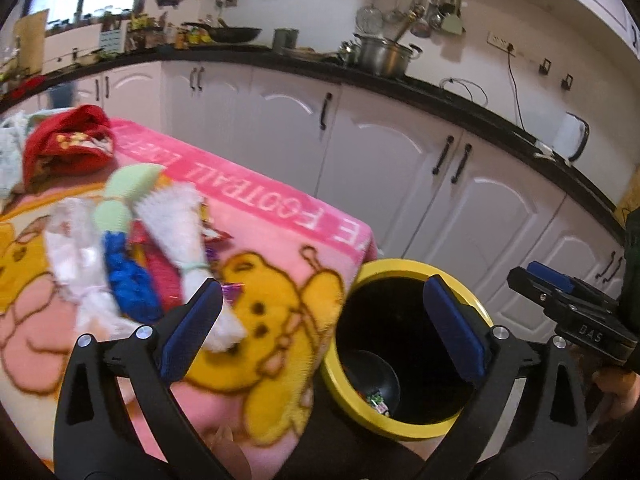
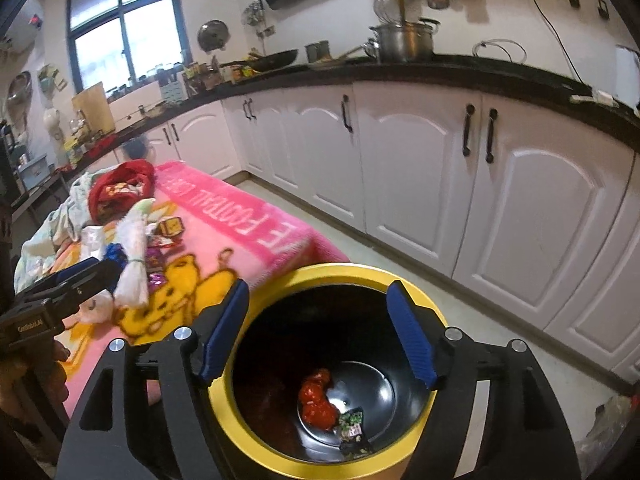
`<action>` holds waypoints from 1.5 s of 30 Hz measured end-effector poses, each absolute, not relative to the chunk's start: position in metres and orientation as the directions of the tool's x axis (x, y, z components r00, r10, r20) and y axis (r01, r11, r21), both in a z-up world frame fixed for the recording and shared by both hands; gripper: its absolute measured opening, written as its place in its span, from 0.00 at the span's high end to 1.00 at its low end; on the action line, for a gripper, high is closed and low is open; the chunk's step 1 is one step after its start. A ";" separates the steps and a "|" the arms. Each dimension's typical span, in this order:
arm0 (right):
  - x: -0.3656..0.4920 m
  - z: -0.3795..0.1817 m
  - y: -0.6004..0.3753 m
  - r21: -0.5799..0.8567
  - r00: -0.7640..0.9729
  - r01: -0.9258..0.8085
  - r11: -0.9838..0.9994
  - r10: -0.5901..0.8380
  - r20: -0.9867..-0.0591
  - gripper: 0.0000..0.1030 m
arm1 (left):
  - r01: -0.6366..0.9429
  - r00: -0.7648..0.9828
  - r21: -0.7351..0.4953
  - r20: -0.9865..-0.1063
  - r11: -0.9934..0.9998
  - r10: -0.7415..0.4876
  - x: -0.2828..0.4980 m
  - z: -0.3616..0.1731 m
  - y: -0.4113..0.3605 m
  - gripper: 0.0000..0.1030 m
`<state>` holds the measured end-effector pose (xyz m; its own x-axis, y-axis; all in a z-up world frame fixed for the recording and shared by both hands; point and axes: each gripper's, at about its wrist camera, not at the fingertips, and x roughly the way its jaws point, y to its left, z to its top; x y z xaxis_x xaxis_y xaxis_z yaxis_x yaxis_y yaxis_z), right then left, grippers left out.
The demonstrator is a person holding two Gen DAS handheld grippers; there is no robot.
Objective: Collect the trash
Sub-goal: 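Move both tools back over the trash pile on the blanket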
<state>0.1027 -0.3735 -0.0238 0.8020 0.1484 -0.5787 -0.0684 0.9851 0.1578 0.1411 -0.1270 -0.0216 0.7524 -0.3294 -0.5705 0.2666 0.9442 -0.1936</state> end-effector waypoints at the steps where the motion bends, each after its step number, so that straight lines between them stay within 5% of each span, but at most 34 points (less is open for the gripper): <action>1: 0.102 -0.021 -0.369 0.155 0.804 -0.078 0.985 0.154 -0.574 0.32 | 0.256 0.760 -0.196 -0.565 0.946 -0.323 0.139 -0.019 -0.121 0.11; 28: 0.099 0.020 -0.273 0.088 0.802 -0.287 0.954 0.289 -0.523 0.26 | 0.079 0.856 -0.247 -0.479 0.966 -0.193 0.099 0.008 -0.021 0.11; 45: 0.136 0.010 -0.201 0.059 0.729 -0.411 0.910 0.367 -0.577 0.26 | -0.002 0.826 -0.302 -0.537 0.953 -0.169 0.093 -0.017 0.036 0.11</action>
